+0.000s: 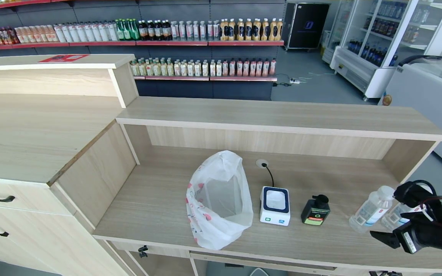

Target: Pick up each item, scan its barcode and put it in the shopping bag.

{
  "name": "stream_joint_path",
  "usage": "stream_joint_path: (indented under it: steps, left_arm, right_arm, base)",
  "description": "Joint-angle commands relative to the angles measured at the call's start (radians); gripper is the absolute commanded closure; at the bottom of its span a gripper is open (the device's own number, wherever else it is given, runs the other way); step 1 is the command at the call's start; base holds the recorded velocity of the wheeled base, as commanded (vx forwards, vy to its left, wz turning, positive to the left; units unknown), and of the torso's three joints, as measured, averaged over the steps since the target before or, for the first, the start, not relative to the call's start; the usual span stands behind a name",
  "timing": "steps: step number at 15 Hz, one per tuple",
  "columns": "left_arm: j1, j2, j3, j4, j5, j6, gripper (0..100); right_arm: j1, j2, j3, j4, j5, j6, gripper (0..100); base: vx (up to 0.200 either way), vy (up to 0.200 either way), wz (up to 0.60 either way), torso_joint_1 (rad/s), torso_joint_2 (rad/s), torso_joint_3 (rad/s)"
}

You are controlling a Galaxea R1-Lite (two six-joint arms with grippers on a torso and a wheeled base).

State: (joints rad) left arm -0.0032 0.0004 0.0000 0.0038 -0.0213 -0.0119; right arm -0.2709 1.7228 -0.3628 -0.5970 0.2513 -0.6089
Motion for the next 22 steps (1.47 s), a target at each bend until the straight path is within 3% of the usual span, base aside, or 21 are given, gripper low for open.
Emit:
stream_joint_path:
  steps: [1,6,7,8,9,12,16,22]
  left_arm:
    - [0.0,0.001,0.0,0.001,0.0,0.0,0]
    - [0.0,0.001,0.0,0.001,0.0,0.0,0]
    - [0.0,0.001,0.0,-0.001,0.0,0.0,0]
    - [0.0,0.001,0.0,-0.001,0.0,0.0,0]
    - [0.0,0.001,0.0,0.001,0.0,0.0,0]
    - [0.0,0.001,0.0,0.001,0.0,0.0,0]
    - [0.0,0.001,0.0,0.001,0.0,0.0,0]
    - [0.0,0.001,0.0,-0.001,0.0,0.0,0]
  right_arm:
    - [-0.021,0.093,-0.038,0.0,0.005,-0.022,0]
    - [-0.002,0.245,-0.07,-0.125,0.054,-0.084,0]
    - [-0.002,0.293,-0.081,-0.135,0.125,-0.117,0]
    - [-0.002,0.293,-0.081,-0.135,0.125,-0.117,0]
    - [-0.002,0.347,-0.11,-0.135,0.201,-0.196,0]
    - [-0.002,0.423,-0.168,-0.152,0.269,-0.247,0]
    - [0.013,0.508,-0.249,-0.196,0.304,-0.25,0]
    - [0.113,0.603,-0.326,-0.228,0.327,-0.241,0]
  base:
    - [0.0,0.0,0.0,0.0,0.0,0.0]
    - [0.0,0.0,0.0,0.0,0.0,0.0]
    - [0.0,0.0,0.0,0.0,0.0,0.0]
    - [0.0,0.0,0.0,0.0,0.0,0.0]
    - [0.0,0.0,0.0,0.0,0.0,0.0]
    - [0.0,0.0,0.0,0.0,0.0,0.0]
    - [0.0,0.0,0.0,0.0,0.0,0.0]
    - [0.0,0.0,0.0,0.0,0.0,0.0]
